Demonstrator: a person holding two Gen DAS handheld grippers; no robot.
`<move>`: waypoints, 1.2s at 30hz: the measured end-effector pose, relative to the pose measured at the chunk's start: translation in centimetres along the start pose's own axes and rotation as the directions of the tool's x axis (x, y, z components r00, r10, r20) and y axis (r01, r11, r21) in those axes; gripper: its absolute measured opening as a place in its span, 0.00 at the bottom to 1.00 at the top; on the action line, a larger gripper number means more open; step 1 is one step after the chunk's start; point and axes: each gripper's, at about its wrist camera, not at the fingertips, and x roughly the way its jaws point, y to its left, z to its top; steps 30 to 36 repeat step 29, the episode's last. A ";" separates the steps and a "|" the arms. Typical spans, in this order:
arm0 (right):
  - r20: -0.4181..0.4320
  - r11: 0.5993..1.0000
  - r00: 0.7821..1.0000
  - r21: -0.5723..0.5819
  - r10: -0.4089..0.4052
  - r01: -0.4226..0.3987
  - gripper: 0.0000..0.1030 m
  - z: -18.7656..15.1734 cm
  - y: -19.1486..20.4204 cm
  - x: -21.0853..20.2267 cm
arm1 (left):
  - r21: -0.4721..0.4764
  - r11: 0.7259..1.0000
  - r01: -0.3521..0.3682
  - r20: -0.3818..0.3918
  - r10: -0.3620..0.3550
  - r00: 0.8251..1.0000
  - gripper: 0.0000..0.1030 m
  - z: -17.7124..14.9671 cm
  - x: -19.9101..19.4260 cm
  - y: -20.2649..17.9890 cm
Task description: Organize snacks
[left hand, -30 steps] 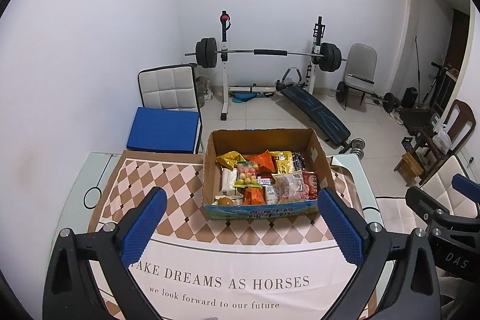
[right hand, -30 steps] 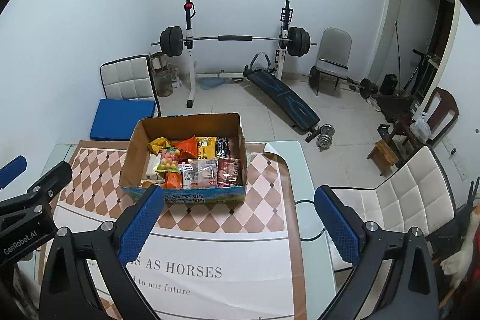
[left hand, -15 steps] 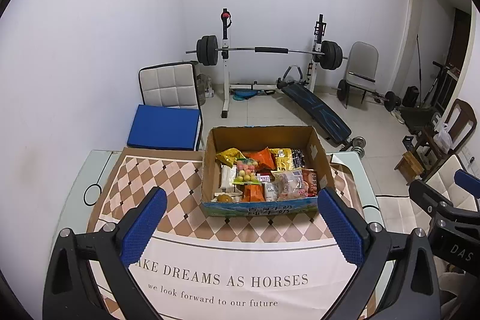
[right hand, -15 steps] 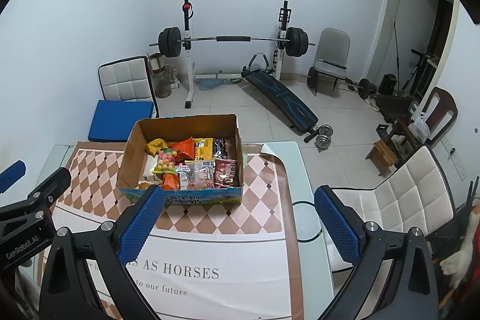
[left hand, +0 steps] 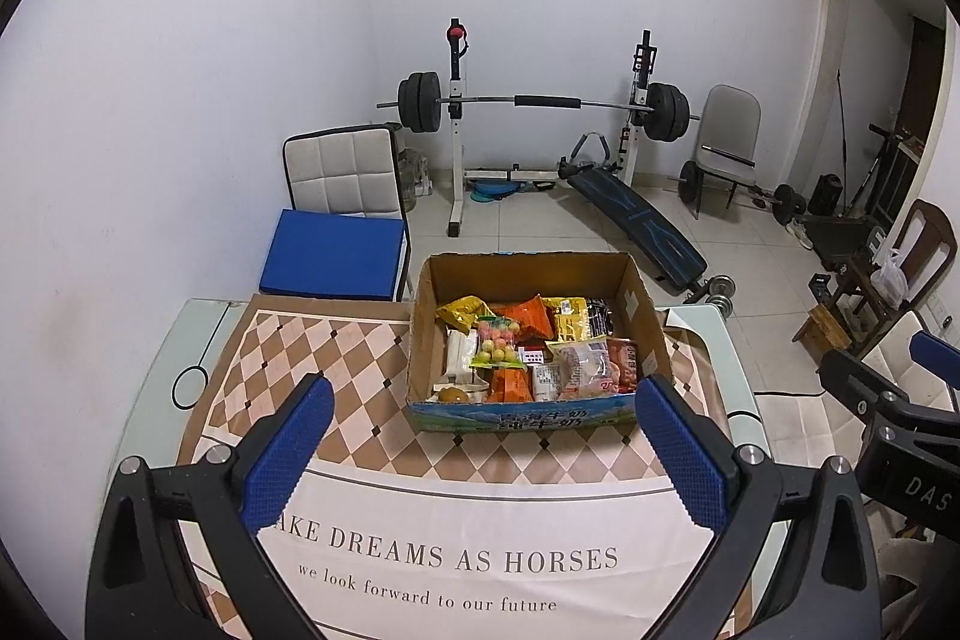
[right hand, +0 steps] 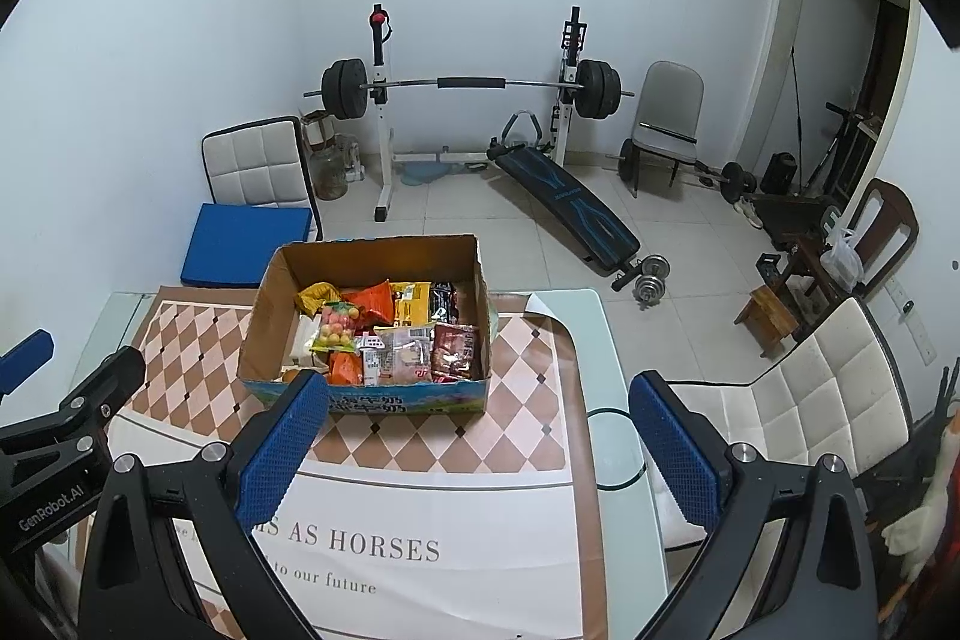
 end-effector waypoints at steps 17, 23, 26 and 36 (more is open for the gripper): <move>-0.003 1.000 1.000 -0.007 0.009 -0.009 0.99 0.1 0.3 0.0 | -0.001 1.000 -0.005 -0.003 0.005 1.000 1.00 -0.3 -0.1 0.1; -0.003 1.000 1.000 -0.007 0.011 -0.011 0.99 0.1 0.3 0.0 | -0.001 1.000 -0.006 0.000 0.006 1.000 1.00 -0.3 -0.1 0.1; -0.002 1.000 1.000 -0.009 0.011 -0.011 0.99 0.2 0.3 0.1 | 0.002 1.000 -0.011 0.007 0.011 1.000 1.00 -0.5 -0.5 0.0; -0.001 1.000 1.000 -0.010 0.010 -0.010 0.99 0.2 0.2 0.1 | 0.001 1.000 -0.009 0.005 0.009 1.000 1.00 -0.5 -0.6 0.0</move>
